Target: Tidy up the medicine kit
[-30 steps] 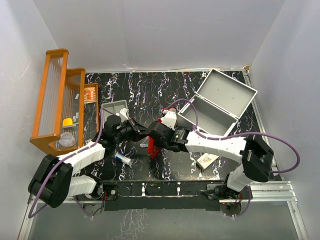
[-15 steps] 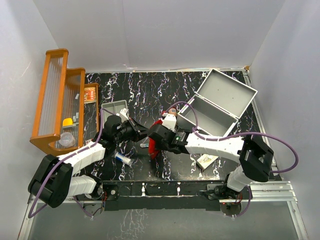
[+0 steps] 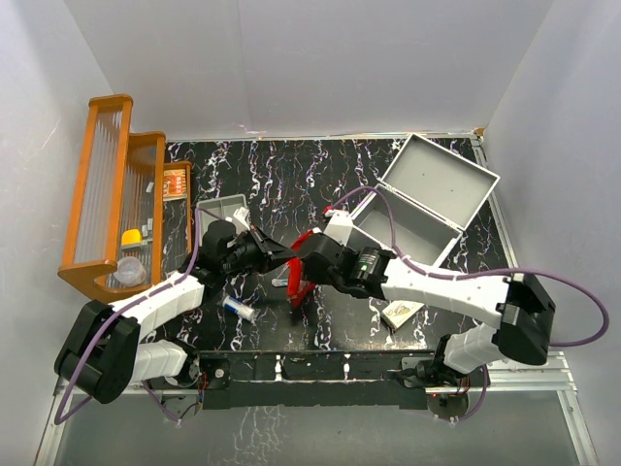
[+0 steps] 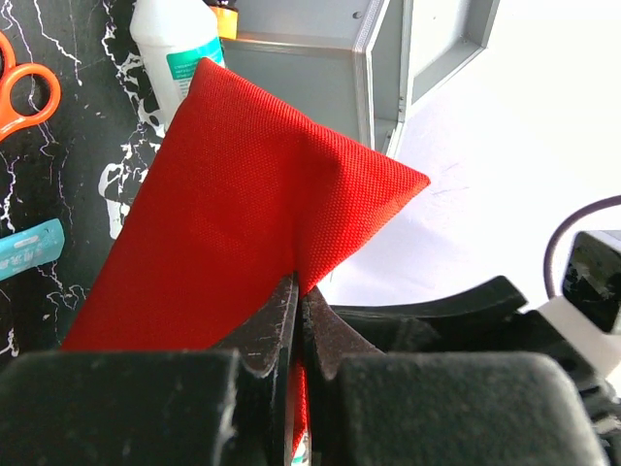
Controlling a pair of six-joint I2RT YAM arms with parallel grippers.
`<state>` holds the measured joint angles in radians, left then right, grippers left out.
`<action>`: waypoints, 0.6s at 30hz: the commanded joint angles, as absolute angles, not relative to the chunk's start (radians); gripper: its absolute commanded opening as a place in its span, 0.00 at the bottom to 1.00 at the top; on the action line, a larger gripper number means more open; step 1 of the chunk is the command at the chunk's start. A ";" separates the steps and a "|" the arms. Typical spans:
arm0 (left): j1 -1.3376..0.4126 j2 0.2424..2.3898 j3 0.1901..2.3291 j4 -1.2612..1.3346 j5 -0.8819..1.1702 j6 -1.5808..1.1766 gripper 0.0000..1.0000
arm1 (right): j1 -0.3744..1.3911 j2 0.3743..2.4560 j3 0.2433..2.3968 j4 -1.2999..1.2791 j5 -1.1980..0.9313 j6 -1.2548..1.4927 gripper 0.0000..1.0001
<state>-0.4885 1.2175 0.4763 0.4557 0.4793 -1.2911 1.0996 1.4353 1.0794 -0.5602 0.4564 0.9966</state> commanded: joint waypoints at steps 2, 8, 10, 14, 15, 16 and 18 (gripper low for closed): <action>-0.492 1.186 0.537 0.437 0.515 -1.255 0.00 | 1.094 1.330 1.135 -0.601 0.572 1.003 0.35; -0.492 1.195 0.553 0.431 0.540 -1.243 0.00 | 1.061 1.290 1.099 -0.584 0.545 0.970 0.39; -0.492 1.201 0.556 0.430 0.552 -1.239 0.00 | 1.059 1.309 1.104 -0.548 0.473 0.916 0.39; -0.492 1.215 0.563 0.426 0.576 -1.215 0.00 | 1.058 1.374 1.135 -0.524 0.327 0.860 0.26; -0.492 1.219 0.564 0.424 0.581 -1.207 0.00 | 1.058 1.388 1.133 -0.510 0.298 0.857 0.23; -0.492 1.223 0.566 0.427 0.587 -1.202 0.00 | 1.058 1.401 1.129 -0.495 0.272 0.856 0.20; -0.492 1.235 0.569 0.429 0.601 -1.194 0.00 | 1.058 1.425 1.118 -0.459 0.215 0.816 0.15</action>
<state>-0.4885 1.2240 0.5228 0.4206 0.5419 -1.2251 1.0561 1.3880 1.0908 -0.5625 0.3557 0.8898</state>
